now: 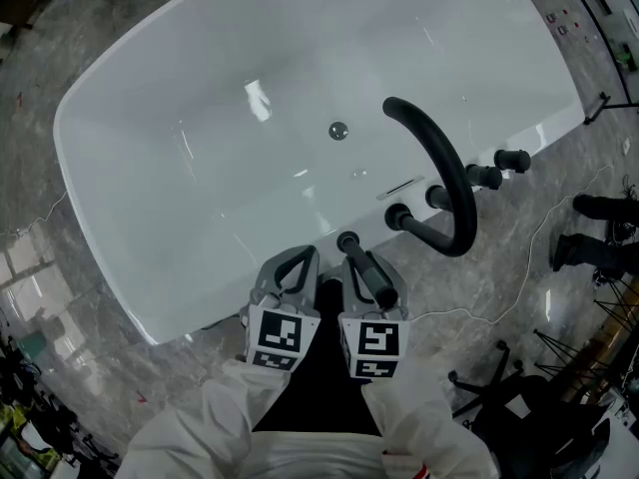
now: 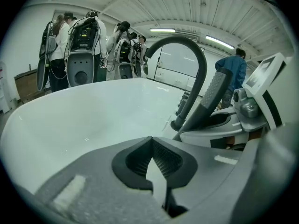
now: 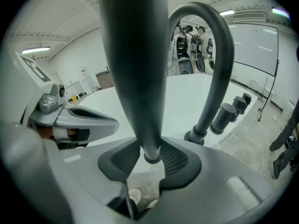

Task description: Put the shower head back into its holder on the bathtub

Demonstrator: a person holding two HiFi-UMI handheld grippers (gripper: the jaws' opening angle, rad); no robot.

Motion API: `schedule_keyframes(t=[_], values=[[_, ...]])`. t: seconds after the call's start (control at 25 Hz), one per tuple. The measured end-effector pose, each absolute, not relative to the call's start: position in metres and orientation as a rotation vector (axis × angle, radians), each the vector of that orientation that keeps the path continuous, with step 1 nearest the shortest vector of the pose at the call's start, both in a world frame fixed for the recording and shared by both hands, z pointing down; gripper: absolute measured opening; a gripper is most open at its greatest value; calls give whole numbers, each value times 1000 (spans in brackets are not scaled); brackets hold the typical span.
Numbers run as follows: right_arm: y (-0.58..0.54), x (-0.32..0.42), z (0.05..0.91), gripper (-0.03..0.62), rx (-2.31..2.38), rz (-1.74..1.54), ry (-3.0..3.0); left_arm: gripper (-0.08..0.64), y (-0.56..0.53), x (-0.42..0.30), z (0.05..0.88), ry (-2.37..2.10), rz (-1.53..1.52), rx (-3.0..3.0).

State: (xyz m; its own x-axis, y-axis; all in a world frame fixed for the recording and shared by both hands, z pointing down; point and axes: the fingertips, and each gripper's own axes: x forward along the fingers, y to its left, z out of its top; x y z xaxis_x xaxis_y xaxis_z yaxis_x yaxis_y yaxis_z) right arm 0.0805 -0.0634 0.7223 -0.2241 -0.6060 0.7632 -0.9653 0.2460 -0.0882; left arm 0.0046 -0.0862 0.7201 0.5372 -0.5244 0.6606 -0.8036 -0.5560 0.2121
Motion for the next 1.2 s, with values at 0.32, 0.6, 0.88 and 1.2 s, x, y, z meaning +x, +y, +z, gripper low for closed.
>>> schedule_keyframes(t=[0.32, 0.6, 0.88, 1.2], values=[[-65, 76, 729, 137, 1411, 772, -1910, 0, -84, 5, 726, -1059, 751, 2257], [-68, 71, 736, 137, 1384, 755, -1900, 0, -88, 0, 731, -1067, 744, 2229], [-72, 68, 737, 137, 1377, 735, -1889, 0, -93, -3, 730, -1073, 732, 2217], [-73, 66, 739, 138, 1361, 720, -1897, 0, -94, -3, 733, -1078, 728, 2205]])
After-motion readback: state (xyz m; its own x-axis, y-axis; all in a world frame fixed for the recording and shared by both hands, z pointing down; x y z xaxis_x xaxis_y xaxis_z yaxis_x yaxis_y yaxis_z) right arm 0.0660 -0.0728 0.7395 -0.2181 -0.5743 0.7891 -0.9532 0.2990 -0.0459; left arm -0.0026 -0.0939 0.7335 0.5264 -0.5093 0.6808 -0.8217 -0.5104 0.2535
